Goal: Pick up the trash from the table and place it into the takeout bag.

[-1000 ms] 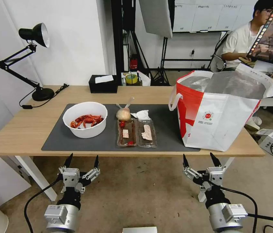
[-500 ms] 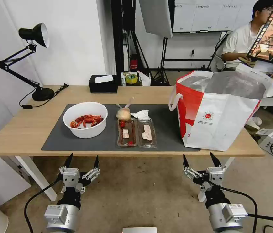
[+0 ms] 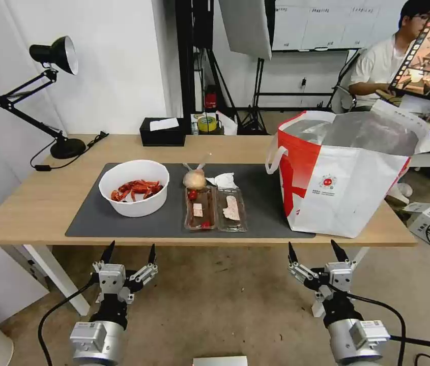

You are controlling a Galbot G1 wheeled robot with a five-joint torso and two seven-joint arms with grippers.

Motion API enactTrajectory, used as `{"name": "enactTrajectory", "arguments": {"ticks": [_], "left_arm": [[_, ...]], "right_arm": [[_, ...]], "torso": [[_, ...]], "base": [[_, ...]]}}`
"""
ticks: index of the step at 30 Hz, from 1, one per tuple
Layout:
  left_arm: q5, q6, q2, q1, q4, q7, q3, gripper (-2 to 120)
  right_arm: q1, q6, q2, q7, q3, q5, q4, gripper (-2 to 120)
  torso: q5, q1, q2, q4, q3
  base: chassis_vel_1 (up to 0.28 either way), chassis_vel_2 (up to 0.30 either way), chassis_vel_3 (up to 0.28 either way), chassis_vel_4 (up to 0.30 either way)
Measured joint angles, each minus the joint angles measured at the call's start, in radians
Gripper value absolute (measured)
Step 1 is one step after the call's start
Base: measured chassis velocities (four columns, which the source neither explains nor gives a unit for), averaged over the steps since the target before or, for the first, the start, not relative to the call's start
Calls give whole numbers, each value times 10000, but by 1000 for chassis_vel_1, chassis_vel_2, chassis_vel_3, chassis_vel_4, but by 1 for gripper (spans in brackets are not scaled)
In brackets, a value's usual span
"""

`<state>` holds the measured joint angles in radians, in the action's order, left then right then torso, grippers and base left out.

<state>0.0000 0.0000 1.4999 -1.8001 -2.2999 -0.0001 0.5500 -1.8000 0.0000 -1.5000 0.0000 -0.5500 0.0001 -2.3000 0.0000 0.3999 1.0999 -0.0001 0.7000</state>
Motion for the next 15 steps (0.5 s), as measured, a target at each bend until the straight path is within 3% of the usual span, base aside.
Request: {"name": "enactTrajectory", "arguments": {"ticks": [7, 13, 14, 15], "left_arm": [[-196, 49, -31, 99, -18, -30, 74, 100], [-1798, 505, -353, 1032, -359, -402, 802, 100], [-2527, 717, -499, 1449, -511, -568, 1133, 100], [-2527, 717, -499, 1449, -511, -568, 1133, 100]], "right_arm": [[370, -221, 372, 1, 54, 342, 61, 100], [1912, -1210, 1830, 7, 311, 1766, 381, 100], [2519, -1601, 2412, 16, 410, 2331, 509, 100], [2519, -1601, 2412, 16, 410, 2331, 509, 100]], "torso": [[-3, -1, 1, -2, 0], [1, 1, 0, 1, 2], [2, 1, 0, 1, 2], [2, 1, 0, 1, 2]], "base": [[0, 0, 0, 0], [0, 0, 0, 0], [0, 0, 0, 0], [0, 0, 0, 0]]}}
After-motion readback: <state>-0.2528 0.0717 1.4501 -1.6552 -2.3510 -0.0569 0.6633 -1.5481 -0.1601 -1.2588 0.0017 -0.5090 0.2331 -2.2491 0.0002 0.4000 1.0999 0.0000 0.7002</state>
